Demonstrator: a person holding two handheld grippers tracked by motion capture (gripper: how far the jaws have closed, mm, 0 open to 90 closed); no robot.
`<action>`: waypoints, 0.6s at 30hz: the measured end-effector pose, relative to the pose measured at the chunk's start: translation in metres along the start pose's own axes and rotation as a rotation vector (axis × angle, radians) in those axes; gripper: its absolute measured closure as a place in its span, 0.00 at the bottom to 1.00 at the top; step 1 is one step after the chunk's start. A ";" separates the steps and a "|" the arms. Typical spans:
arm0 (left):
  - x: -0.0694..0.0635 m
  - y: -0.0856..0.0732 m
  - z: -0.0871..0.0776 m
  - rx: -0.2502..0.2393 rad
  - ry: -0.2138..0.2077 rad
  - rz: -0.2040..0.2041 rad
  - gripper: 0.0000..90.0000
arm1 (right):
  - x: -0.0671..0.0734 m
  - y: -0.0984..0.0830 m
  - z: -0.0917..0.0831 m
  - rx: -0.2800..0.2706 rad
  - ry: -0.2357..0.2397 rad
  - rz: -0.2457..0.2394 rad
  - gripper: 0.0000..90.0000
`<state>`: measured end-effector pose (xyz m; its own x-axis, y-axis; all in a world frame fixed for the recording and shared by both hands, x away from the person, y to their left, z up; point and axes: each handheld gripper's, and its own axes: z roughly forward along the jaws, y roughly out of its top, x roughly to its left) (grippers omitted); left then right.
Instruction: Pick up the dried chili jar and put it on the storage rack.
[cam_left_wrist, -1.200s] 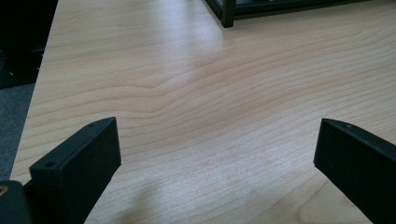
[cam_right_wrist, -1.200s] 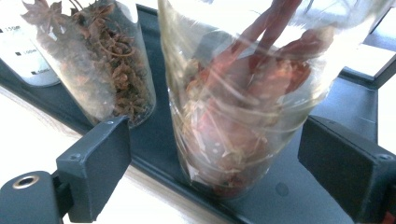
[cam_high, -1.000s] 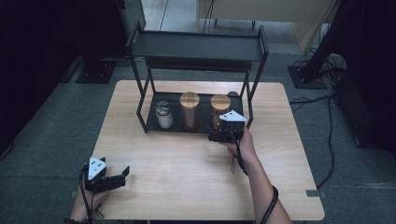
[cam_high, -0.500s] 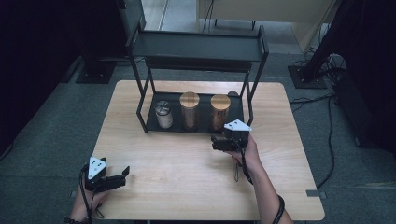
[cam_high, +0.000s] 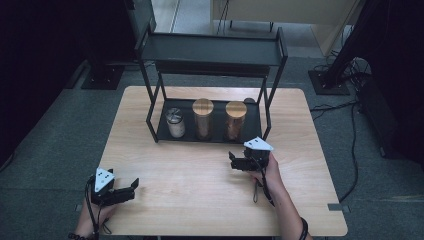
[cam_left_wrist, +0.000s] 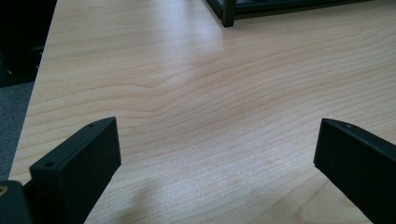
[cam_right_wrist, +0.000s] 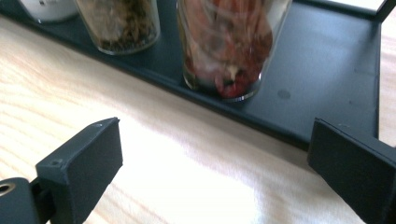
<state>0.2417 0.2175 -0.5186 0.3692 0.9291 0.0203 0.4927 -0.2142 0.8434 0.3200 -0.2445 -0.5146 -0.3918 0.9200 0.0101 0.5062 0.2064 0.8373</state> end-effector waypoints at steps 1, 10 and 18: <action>0.000 0.000 0.000 -0.001 -0.001 0.000 0.01 | 0.000 -0.002 0.000 0.003 0.000 -0.002 0.04; 0.000 0.000 0.000 -0.001 -0.001 0.003 0.01 | -0.004 -0.010 -0.002 0.016 -0.012 0.003 0.04; 0.000 0.000 0.000 0.000 -0.001 0.006 0.01 | -0.007 -0.015 -0.006 0.014 -0.016 0.013 0.04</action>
<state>0.2415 0.2171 -0.5185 0.3730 0.9275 0.0250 0.4904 -0.2200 0.8433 0.3110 -0.2560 -0.5238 -0.3724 0.9280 0.0122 0.5220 0.1985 0.8295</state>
